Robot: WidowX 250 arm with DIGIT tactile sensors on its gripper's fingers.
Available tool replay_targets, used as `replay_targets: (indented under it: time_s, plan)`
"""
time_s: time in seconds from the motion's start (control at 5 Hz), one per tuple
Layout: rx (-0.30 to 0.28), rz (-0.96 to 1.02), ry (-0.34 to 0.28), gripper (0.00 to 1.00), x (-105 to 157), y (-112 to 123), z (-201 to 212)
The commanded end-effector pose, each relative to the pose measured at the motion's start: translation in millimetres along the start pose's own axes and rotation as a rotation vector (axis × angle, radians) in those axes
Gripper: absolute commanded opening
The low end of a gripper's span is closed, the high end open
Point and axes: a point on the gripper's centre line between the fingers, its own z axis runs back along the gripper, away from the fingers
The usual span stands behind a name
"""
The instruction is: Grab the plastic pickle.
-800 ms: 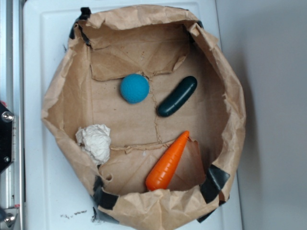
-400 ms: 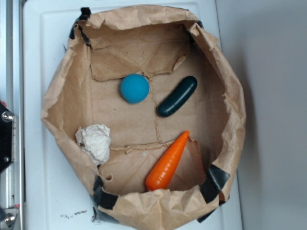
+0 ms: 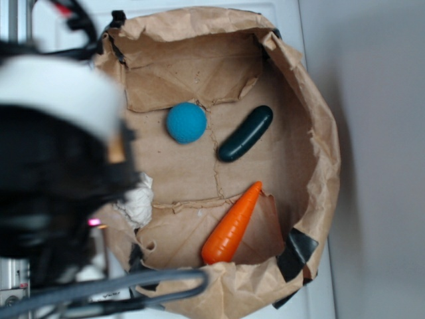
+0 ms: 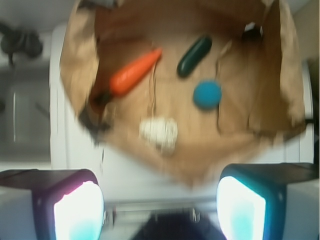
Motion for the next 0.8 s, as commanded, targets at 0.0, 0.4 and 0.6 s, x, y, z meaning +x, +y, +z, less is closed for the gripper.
replay_targets:
  time_s: [0.0,0.4,0.6]
  plan:
    - [0.0,0.105,-0.098,1.0,30.6,30.4,-19.9]
    - [0.005,0.15,-0.114,1.0,37.7,30.9,-41.6]
    - [0.005,0.15,-0.114,1.0,37.7,30.9,-41.6]
